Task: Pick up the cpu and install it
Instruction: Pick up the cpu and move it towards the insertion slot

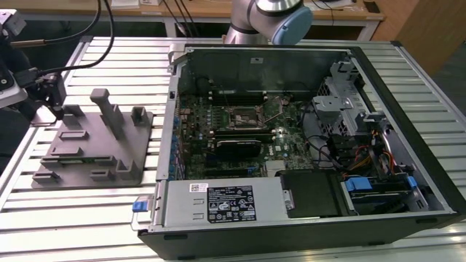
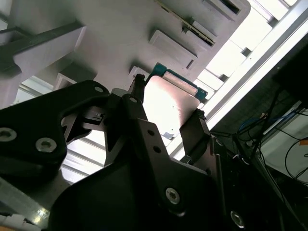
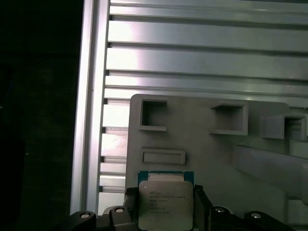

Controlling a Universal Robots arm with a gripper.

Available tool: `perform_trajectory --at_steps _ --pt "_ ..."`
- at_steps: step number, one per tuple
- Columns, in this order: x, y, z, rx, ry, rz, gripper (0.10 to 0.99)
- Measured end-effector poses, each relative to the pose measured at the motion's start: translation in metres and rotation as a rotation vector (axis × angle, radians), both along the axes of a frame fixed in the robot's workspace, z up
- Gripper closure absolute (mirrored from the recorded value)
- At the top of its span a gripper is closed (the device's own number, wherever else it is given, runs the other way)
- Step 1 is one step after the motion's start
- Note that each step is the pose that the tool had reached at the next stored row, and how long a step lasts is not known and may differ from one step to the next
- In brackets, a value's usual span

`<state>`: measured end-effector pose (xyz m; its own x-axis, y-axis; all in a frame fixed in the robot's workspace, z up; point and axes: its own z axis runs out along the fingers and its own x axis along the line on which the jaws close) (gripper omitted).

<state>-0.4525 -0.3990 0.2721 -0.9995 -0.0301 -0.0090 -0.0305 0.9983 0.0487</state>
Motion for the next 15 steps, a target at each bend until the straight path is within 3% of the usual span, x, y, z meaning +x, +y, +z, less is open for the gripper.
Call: perform_trajectory --at_steps 15 --pt "0.0000 0.0000 0.0180 0.000 -0.0002 0.000 0.541"
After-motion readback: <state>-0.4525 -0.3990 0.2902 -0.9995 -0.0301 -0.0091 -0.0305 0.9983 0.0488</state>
